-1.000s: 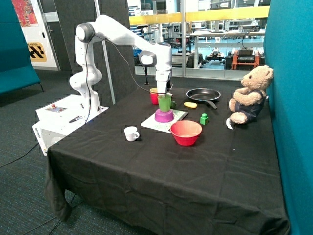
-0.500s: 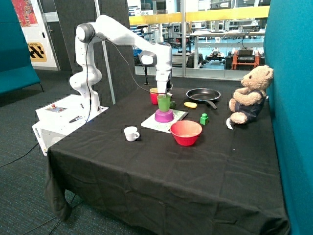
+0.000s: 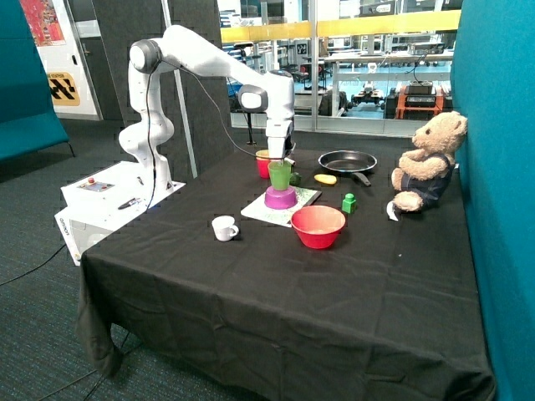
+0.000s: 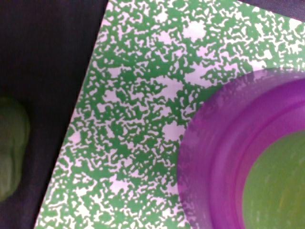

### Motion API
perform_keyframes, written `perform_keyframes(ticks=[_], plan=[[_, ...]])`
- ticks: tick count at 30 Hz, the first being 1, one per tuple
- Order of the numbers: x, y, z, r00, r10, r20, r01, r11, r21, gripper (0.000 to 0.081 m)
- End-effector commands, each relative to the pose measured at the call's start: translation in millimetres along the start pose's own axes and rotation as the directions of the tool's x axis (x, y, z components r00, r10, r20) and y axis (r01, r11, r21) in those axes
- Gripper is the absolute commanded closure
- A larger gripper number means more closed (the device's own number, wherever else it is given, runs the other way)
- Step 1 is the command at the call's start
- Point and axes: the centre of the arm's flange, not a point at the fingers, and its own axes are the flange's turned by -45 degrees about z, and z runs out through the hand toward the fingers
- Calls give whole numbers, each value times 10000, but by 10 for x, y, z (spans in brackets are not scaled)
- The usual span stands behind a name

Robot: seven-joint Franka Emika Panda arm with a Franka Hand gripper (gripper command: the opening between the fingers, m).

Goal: Stack the cups

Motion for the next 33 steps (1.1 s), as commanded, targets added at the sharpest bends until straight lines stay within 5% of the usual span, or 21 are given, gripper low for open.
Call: perform_keyframes(ticks=[1,14,33], plan=[[-37,-65,-170,9998,-184,-9,184,9998,12,808],[-119,-374,-365,9966,-827,-10,827,9966,11,808],[-381,-1019,-517,9740,-2265,-11,2265,9740,9,808]])
